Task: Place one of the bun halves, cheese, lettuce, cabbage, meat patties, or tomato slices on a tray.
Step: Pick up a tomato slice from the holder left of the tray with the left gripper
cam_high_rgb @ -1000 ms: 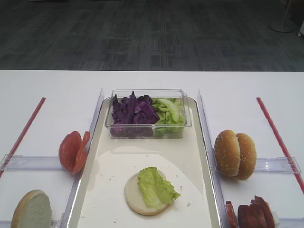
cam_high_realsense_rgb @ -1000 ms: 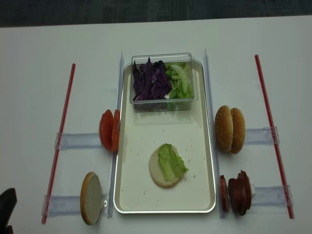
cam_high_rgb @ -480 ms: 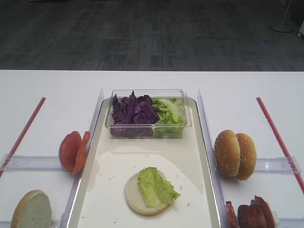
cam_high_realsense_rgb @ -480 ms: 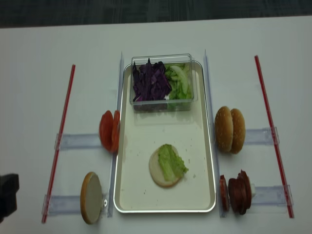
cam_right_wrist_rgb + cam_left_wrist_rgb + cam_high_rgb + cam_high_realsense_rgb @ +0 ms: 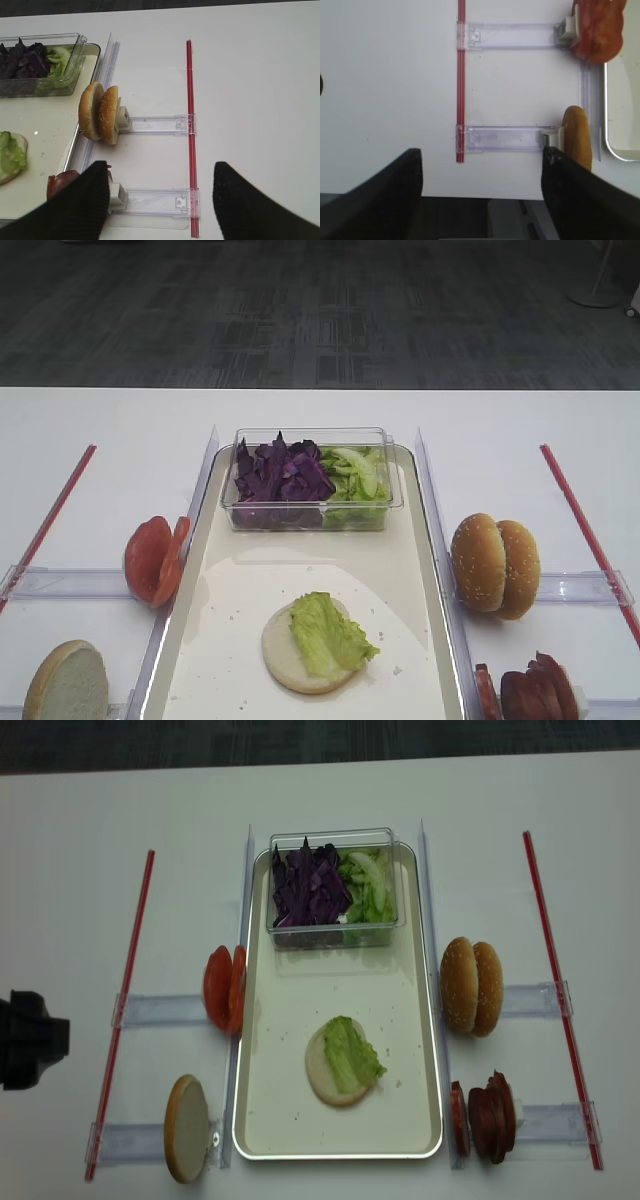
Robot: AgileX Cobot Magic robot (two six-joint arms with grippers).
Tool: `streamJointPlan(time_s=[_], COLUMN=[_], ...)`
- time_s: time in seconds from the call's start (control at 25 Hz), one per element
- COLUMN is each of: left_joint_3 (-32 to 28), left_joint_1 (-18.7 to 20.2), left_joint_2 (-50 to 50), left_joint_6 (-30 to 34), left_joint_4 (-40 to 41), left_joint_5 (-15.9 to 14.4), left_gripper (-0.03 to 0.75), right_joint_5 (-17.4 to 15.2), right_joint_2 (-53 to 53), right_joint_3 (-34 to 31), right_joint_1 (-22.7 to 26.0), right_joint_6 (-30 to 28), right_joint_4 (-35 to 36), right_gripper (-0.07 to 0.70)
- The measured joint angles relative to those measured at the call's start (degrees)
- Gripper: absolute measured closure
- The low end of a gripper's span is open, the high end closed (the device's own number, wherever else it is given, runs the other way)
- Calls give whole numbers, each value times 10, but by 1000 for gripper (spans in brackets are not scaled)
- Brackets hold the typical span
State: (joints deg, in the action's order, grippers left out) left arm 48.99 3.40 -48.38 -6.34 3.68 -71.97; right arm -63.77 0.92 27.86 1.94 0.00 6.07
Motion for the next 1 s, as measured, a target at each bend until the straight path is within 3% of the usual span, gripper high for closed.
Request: streamJointPlan(time_s=[0.4,1.0], left_joint_3=[15,134], left_joint_1=[0,2], left_joint_2=[-141,-306], left_joint_6=[14,30], left_joint_4=[11,8], left_joint_5=[15,28], left_gripper=[240,240], right_joint_5=[0,0], right_joint_2=[0,0], right_joint_3=[0,0], right_joint_1=[0,0], right_joint_6=[0,0], right_joint_4=[0,0], right_gripper=[153,153])
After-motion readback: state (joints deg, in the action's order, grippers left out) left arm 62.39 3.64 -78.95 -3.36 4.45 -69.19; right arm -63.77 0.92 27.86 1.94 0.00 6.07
